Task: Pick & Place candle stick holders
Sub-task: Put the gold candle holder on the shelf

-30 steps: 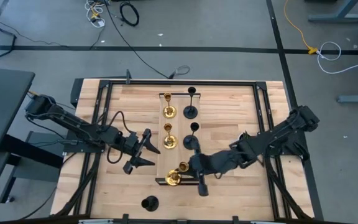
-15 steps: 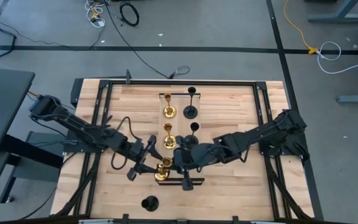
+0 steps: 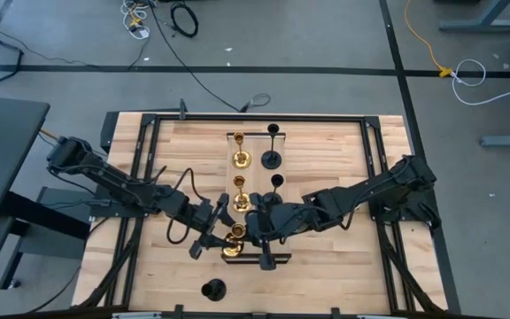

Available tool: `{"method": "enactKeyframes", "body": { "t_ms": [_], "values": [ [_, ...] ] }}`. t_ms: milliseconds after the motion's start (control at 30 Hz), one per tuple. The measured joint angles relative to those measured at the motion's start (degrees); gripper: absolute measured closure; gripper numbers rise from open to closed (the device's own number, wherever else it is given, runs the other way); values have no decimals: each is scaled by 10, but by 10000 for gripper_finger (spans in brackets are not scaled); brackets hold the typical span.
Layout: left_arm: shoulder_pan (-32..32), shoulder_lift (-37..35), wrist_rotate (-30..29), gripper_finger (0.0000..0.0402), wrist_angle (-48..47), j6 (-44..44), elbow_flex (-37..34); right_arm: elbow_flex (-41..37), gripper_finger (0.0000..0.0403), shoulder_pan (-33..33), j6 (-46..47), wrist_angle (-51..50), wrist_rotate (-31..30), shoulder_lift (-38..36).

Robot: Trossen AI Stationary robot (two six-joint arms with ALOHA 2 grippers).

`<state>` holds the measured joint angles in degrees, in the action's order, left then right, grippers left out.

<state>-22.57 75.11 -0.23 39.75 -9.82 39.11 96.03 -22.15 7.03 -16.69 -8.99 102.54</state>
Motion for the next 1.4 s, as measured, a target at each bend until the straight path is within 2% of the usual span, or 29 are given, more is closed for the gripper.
{"method": "enactKeyframes", "body": {
  "t_ms": [167, 500, 767, 1000, 1167, 1400],
  "values": [
    [0, 0, -1, 232, -2, 0, 0, 0, 401, 0, 0, -1, 0, 0],
    [0, 0, 2, 385, -1, 4, 0, 0, 401, 0, 0, -3, -3, 0],
    [0, 0, 4, 387, -2, 2, 0, 0, 396, 0, -1, -3, -4, 0],
    [0, 0, 0, 387, -3, 0, 0, 0, 337, 0, -3, -3, -4, 0],
    [0, 0, 2, 387, -3, 0, 0, 0, 294, 0, -14, -3, 33, -1],
    [-2, 0, -1, 387, -6, 0, -1, 0, 270, -4, -30, -40, 21, -14]
  ]
}}
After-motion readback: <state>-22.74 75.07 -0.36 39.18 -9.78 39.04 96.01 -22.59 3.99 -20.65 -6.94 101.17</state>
